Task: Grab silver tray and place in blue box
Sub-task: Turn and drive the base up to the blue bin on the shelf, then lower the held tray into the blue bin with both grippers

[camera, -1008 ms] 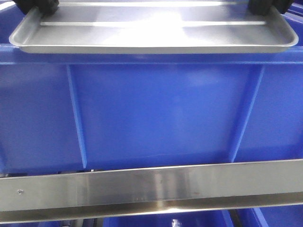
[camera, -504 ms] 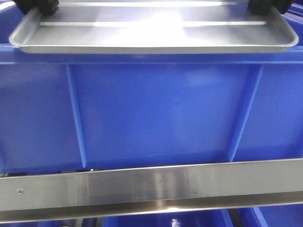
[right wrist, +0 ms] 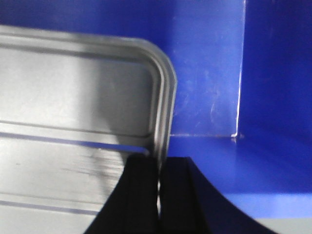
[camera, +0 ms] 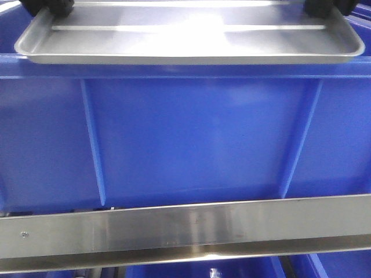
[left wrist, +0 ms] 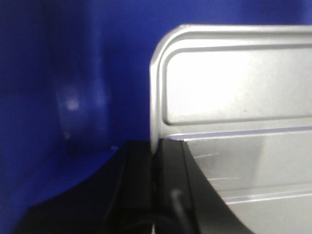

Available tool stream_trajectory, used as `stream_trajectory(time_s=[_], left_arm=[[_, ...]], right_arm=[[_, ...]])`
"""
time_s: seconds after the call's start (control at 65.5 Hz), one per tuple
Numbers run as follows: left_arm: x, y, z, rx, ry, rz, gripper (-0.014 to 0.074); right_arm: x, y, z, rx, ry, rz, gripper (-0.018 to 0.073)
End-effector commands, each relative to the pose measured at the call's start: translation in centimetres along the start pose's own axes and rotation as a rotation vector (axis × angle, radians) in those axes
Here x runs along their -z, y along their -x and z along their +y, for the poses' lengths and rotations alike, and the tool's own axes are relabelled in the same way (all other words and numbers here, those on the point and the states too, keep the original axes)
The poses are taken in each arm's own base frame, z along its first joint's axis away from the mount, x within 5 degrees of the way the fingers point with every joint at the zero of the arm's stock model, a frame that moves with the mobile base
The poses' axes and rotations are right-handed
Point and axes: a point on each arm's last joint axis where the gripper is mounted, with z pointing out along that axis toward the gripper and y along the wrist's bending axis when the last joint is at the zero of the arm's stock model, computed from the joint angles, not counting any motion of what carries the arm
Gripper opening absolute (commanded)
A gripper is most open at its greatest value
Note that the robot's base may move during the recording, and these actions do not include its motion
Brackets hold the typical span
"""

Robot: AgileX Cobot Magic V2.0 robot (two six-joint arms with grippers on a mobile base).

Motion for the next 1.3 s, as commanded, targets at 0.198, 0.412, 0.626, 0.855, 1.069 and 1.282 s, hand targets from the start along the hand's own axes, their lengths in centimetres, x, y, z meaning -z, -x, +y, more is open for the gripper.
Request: stream_trajectory(time_s=[0.198,0.412,0.626,0.855,1.069,1.282], left_arm=[[3.6,2.5,0.4,-0.072,-0.025,-0.240,-0.0104],[3.1,5.0,0.9,-0.047,-0.035,-0.348,-0.0104],[-2.0,6.9,0.7,-0.040,0.005,-0.318,-0.0104],[-8.2,8.3,0.5,-0.049,0.036,-0.269,-0.0104],[-12.1,8.5,0.5,-0.061,0.059,-0.226,-0.0104],[-14.1,8.2,0.4,-0.071,0.075,-0.189,-0.0102]], right_arm=[[3.5,2.4,-0.5,0.035,0.037,-0.235,0.0057],[5.7,5.1,-0.8,0.038,0.077,-0.407,0.0057],[1.5,7.4,-1.9,0.034,-0.018,-0.361,0.0057],[-5.1,8.9,-2.0,0.041,-0.091,-0.249,0.0057],[-10.8,9.0,-1.3,0.083,-0.147,-0.142,0.0057],[-13.0,9.0,-1.1,0.105,-0.167,-0.112,0.0060]])
